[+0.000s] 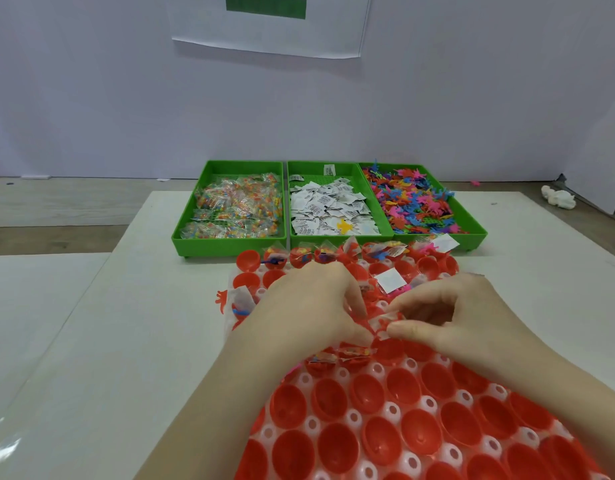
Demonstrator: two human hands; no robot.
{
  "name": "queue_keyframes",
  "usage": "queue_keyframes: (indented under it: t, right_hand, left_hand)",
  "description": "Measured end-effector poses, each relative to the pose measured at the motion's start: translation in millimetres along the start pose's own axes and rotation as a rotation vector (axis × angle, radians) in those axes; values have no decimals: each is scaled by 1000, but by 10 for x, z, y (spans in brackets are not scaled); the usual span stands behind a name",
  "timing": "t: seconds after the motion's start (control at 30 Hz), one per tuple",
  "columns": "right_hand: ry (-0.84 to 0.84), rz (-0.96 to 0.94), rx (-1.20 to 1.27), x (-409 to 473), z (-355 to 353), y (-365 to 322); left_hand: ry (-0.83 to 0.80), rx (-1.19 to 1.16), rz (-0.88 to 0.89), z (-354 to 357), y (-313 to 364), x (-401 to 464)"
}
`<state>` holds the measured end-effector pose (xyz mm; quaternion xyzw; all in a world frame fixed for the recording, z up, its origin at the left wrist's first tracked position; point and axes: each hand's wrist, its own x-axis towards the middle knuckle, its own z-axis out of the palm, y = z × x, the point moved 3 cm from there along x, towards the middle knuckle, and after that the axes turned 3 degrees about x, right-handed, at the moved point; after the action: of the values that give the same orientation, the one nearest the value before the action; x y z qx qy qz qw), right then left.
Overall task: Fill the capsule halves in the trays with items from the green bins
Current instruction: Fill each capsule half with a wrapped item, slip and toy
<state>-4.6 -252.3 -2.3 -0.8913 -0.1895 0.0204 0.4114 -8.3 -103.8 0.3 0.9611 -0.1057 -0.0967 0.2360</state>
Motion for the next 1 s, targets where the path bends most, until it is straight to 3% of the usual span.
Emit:
queue_keyframes:
  t: [0.17, 0.5, 0.73, 1.0]
  right_hand:
    - [-94, -12, -198, 9, 43, 19]
    - [-322, 1, -410, 58, 56, -66]
    - [-406, -20, -513, 67, 85, -80]
    - [-382, 0, -626, 106, 166, -171]
  left_hand:
    - [-25, 92, 19, 69, -8, 8]
    - [-78, 52, 89, 117, -19, 46]
    - [-92, 23, 105, 115, -13, 49]
    - [-90, 3, 116, 143, -14, 75]
